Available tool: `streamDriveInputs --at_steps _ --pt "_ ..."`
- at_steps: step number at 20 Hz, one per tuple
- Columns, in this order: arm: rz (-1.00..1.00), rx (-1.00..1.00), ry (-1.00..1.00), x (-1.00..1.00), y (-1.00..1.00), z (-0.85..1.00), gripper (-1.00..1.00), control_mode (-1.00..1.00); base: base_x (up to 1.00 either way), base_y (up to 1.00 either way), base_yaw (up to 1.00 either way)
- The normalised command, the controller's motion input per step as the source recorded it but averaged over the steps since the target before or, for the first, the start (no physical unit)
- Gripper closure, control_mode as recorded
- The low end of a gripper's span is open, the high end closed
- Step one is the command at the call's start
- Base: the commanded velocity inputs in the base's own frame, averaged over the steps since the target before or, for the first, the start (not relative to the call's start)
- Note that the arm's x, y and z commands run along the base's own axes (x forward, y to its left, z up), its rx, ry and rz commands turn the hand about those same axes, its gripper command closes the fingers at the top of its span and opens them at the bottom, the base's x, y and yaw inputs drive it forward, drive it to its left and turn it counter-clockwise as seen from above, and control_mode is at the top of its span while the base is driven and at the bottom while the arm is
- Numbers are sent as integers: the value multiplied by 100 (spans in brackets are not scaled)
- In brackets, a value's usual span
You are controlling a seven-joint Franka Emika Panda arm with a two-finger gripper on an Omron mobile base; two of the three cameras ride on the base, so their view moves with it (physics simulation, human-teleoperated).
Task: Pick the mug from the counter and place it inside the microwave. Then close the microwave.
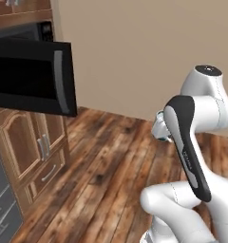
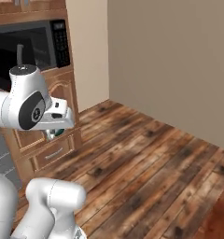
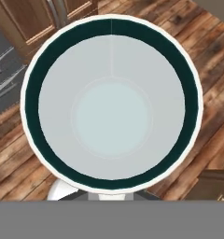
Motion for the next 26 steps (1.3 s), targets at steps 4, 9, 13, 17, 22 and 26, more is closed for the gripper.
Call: streamDriveInputs --at_steps 4,9,13,17,22,26 --pt "0 0 0 0 0 0 100 100 99 -26 11" --pt "0 0 0 0 0 0 100 100 100 -21 15" --pt "0 0 0 0 0 0 100 100 100 -12 21" --pt "0 0 0 0 0 0 100 100 100 -1 33" --pt "0 0 0 0 0 0 100 100 94 5 52" --pt "0 0 0 0 0 0 100 100 91 13 63"
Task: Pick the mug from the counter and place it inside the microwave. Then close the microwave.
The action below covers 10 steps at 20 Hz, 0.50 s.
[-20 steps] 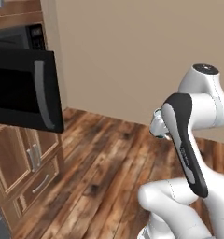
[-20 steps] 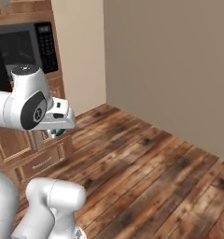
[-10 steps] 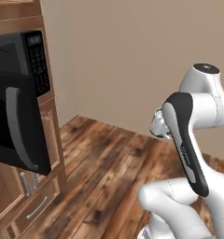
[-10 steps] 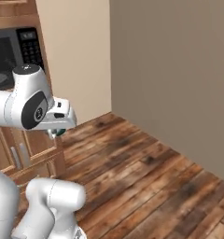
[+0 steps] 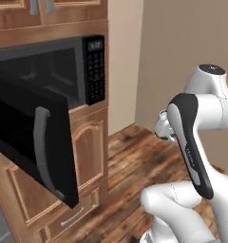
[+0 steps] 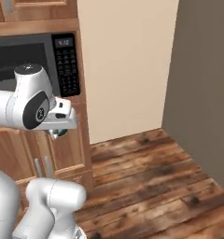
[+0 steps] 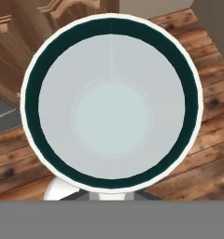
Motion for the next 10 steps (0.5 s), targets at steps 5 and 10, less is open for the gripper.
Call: streamDriveInputs --at_steps 5,10 --pt "0 0 0 0 0 0 100 100 97 8 68" --pt "0 0 0 0 0 0 100 100 60 0 62"
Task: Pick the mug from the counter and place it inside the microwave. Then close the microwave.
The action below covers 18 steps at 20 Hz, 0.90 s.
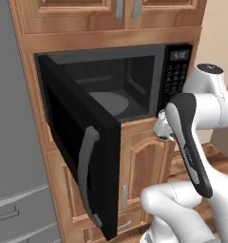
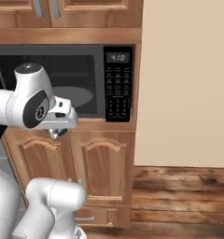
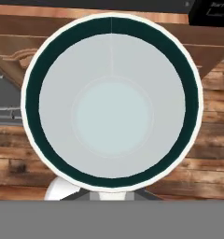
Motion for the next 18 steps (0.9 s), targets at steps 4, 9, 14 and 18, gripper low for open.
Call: streamDriveInputs --at_steps 4,9,14,18 --pt "0 0 0 0 0 0 100 100 9 -6 43" --pt "0 0 0 0 0 0 100 100 -33 -45 7" --pt "0 0 0 0 0 0 100 100 -18 -32 0" --pt "0 0 0 0 0 0 100 100 -18 -3 4"
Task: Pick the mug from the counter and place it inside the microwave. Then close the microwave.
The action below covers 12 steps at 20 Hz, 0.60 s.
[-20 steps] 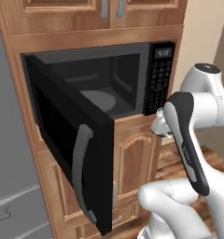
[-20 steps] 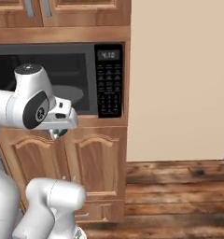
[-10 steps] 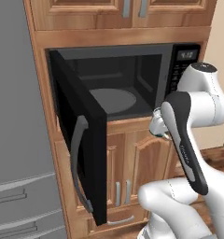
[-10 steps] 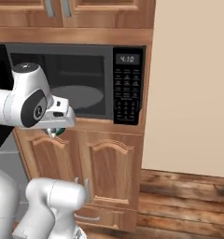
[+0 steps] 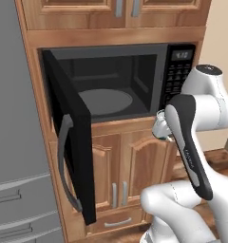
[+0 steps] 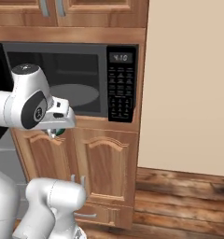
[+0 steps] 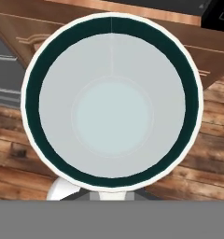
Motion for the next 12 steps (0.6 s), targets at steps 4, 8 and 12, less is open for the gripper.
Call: streamDriveInputs --at_steps 4,8,12 --pt "0 0 0 0 0 0 100 100 -38 10 13" --pt "0 0 0 0 0 0 100 100 -50 12 14" --pt "0 0 0 0 0 0 100 100 -10 0 8"
